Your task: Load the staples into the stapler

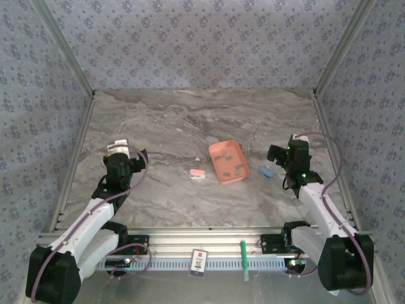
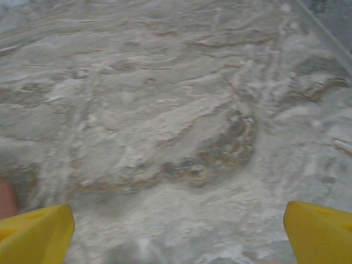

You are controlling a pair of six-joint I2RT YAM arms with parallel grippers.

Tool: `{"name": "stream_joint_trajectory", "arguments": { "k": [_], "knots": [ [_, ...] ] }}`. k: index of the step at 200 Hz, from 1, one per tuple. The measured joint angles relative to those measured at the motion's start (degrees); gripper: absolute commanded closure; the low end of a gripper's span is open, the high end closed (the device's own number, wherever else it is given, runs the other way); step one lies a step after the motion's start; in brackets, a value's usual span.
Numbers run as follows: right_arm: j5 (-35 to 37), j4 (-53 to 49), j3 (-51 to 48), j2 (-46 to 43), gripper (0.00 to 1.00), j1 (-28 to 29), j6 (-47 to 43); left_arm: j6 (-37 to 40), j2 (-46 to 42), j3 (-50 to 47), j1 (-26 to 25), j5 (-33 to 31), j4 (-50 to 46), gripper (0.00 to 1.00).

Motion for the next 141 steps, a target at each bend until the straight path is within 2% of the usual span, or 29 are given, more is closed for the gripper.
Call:
{"name": "stream_joint_trajectory", "arguments": {
  "k": [34,68,122,135,141],
  "knots": [
    [-2.0,10.3,-7.9,-0.6,0.0,-3.3,-3.5,3.5,2.4,-4.0,3.2,-3.5,9.1,0.0],
    [-3.9,22.0,-12.2,3.9,0.0,-4.2,-5.9,6.9,12.0,-5.9,6.6,-3.0,19.5,0.0],
    [-6.5,35.5,-11.1,18.6,0.0,-4.6,-9.1,9.8,27.4,-4.8,14.0,6.8,32.8,0.0],
    [-6.5,36.5,-9.0,21.3,0.0,-4.9,-10.1,9.8,34.8,-3.5,14.9,9.8,40.2,0.0],
    [-6.5,37.9,-8.3,22.4,0.0,-5.0,-10.8,9.9,38.0,-2.2,15.3,11.2,40.8,0.0]
  ]
}}
